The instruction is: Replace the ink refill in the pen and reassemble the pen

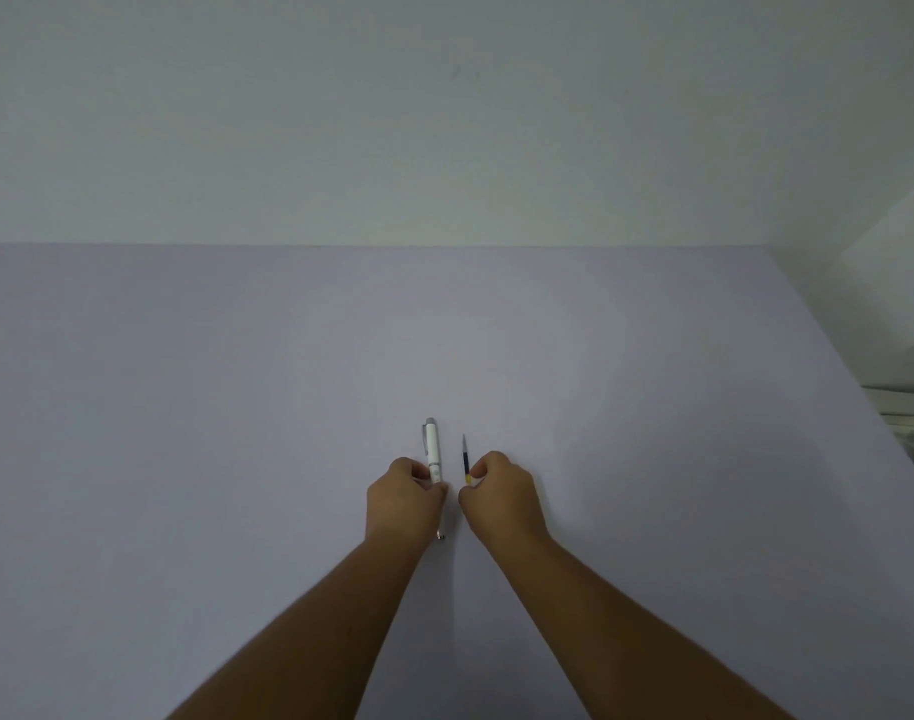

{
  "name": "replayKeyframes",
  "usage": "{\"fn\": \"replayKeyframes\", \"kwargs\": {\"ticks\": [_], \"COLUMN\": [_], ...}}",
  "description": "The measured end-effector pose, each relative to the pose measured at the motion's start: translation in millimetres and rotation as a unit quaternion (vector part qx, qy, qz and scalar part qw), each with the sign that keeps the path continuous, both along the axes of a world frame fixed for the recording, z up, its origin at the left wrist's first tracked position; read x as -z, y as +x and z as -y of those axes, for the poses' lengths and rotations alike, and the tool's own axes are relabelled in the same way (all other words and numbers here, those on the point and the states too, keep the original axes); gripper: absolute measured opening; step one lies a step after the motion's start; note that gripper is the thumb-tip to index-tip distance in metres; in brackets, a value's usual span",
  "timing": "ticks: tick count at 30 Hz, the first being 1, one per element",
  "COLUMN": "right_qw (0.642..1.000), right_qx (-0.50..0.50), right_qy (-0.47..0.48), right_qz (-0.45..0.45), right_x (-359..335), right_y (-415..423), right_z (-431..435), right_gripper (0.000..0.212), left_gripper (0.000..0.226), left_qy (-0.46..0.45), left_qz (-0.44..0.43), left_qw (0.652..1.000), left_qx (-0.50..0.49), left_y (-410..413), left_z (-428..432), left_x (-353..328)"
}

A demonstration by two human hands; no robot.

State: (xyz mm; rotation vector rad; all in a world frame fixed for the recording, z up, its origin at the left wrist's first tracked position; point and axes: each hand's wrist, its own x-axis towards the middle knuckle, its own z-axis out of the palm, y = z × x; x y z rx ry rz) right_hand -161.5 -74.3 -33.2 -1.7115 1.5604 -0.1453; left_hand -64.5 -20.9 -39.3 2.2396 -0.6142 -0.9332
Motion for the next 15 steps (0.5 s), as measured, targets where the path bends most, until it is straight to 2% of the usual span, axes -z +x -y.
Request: {"fn": "replayKeyframes", "kwargs": {"ticks": [15], "right_qw": [1.000], "right_qx": [0.006], "right_qy": [0.017], "right_qz": [0.016], "right_x": [-4.0], "right_y": [-1.4], "right_z": [-2.2], "right_gripper": [0.022], "left_gripper": [0.024], "left_qy": [0.011], "left_qz": [0.013], "left_qw": [1.000], "left_qx": [0.008], "left_y": [1.1], "left_z": [-1.0], "left_x": [-3.1]}}
